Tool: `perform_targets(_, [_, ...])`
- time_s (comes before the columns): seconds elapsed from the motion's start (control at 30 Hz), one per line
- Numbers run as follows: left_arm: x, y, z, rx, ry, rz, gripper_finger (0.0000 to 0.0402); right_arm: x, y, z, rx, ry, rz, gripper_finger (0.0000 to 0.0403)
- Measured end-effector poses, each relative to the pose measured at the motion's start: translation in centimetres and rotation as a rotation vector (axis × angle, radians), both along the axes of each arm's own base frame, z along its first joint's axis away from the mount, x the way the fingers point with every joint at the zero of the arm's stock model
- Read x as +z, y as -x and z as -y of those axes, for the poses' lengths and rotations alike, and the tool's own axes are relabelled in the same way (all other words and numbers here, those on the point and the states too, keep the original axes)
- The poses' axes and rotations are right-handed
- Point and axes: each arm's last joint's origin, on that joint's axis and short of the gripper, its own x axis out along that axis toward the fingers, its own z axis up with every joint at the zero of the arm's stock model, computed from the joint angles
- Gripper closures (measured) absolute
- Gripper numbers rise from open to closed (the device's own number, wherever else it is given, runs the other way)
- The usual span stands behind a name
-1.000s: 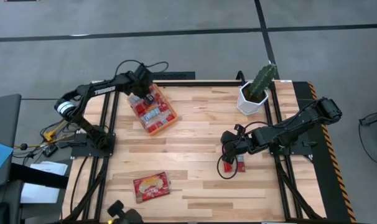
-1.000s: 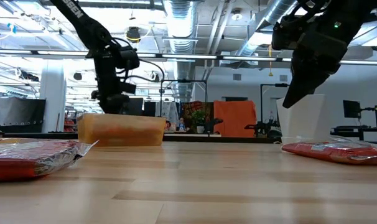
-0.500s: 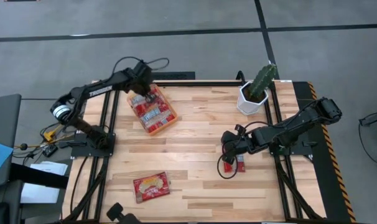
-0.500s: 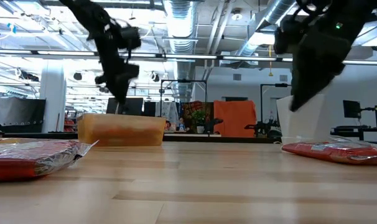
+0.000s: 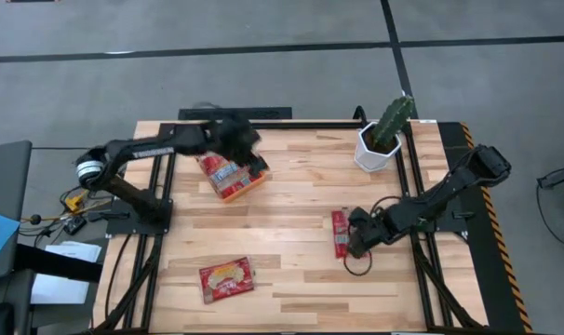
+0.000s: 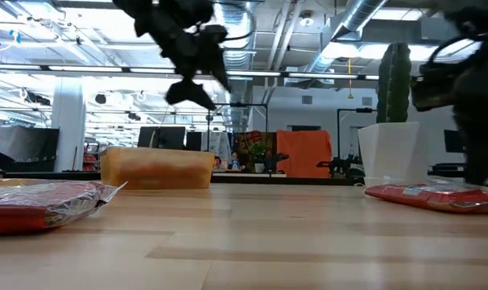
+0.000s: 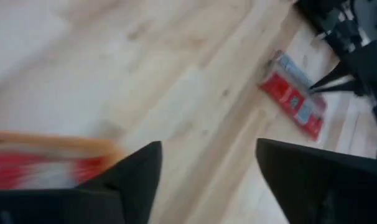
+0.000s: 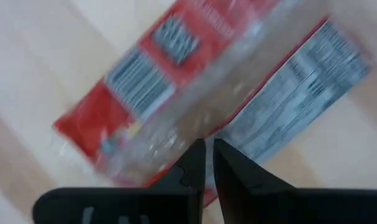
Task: Sort popcorn bags into baskets
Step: Put the red popcorn bag into the orange bin
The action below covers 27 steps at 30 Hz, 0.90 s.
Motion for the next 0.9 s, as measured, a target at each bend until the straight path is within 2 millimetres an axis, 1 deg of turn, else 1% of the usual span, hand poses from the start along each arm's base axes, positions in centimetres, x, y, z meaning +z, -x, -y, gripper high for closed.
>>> perform_targets(0.07, [-1.1,-2.0,1.8,0.021,0.027,0.012,0.0132,-0.2,0.5,-0.6,-0.004,-0.009,-0.002,0.0344])
perform_targets(0.17, [-3.0,-4.7,4.0,0.03,0.093,0.052,0.0106,-0.4,1.1,-1.3,-0.019,-0.019,-0.009,0.0344])
perform_targets(0.27, [-5.4,-7.0,5.8,0.027,0.168,0.074,0.0101,-0.8,1.9,-1.8,-0.052,-0.028,-0.02,0.0344])
perform_targets(0.4, [-9.0,-9.1,7.3,0.021,0.265,0.06,0.0107,-1.7,3.1,-2.2,-0.108,-0.038,-0.034,0.0344])
perform_targets(0.53, [-11.9,-10.5,8.1,0.019,0.363,0.065,0.0109,-2.5,3.8,-2.3,-0.116,-0.042,-0.003,0.0344])
perform_targets(0.7, [-14.5,-11.5,8.6,0.057,0.454,0.079,0.011,-2.6,3.1,-1.8,-0.083,-0.015,0.041,0.0344])
perform_targets(0.8, [-15.3,-12.1,8.7,0.052,0.523,0.121,0.011,-2.6,2.2,-1.1,-0.058,-0.001,0.071,0.0344])
perform_targets(0.9, [-15.7,-12.3,8.6,0.063,0.551,0.133,0.011,-2.5,1.2,-0.2,-0.015,0.021,0.1,0.0344])
